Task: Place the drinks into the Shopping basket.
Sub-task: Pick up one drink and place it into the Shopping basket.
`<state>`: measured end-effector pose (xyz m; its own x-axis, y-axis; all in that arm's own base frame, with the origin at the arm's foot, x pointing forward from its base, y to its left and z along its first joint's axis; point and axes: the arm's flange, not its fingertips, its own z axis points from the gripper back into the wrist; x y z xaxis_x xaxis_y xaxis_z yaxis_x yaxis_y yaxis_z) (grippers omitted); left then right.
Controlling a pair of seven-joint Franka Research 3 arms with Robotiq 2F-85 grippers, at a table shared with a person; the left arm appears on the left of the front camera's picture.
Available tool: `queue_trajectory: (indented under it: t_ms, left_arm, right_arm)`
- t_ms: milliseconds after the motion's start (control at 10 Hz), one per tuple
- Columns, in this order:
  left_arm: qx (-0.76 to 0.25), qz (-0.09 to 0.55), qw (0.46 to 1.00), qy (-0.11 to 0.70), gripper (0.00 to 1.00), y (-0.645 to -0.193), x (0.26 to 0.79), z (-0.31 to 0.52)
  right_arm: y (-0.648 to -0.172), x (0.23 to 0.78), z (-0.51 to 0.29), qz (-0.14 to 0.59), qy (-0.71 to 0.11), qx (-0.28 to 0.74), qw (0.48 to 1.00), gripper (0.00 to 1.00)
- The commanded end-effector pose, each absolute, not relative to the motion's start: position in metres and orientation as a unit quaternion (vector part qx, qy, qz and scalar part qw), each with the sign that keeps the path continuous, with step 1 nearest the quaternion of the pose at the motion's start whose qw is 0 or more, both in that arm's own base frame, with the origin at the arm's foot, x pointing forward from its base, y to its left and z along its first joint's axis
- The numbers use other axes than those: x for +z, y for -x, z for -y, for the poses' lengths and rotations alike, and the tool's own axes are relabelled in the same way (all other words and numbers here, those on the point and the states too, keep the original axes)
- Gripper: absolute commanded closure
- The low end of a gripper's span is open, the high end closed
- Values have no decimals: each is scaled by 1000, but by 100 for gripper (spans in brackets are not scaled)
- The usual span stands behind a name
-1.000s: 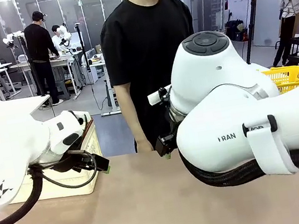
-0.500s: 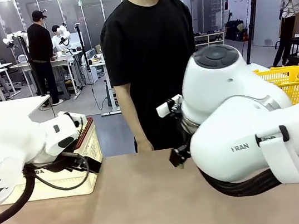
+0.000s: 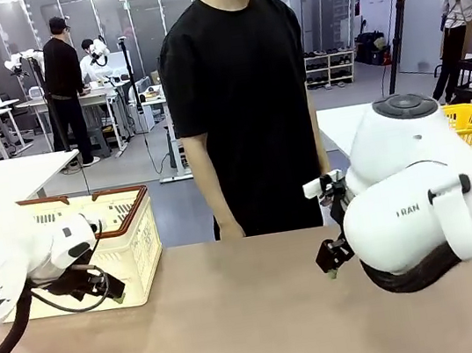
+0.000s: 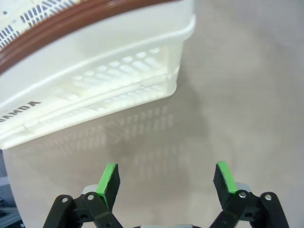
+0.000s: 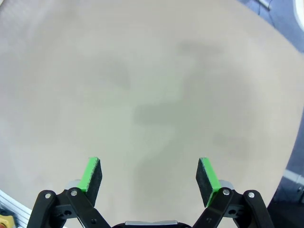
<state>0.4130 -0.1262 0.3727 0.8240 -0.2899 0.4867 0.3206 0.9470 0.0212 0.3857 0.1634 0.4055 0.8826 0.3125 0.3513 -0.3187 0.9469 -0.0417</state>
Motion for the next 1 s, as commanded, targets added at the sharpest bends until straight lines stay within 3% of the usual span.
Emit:
queue_trajectory:
  t_ms: [0, 500, 600, 900]
  left_arm:
    - [-154, 257, 953, 42, 0, -377, 345, 108]
    - [-143, 257, 955, 34, 0, -376, 344, 106]
    - [-146, 241, 959, 33, 0, -419, 352, 120]
    - [-146, 241, 959, 33, 0, -419, 352, 120]
  right_arm:
    - [-376, 389, -148, 172, -46, 123, 976, 0]
    - [-373, 381, -143, 163, -42, 108, 980, 0]
    - [-393, 393, -150, 158, -45, 107, 981, 0]
    - [-393, 393, -150, 158, -45, 107, 981, 0]
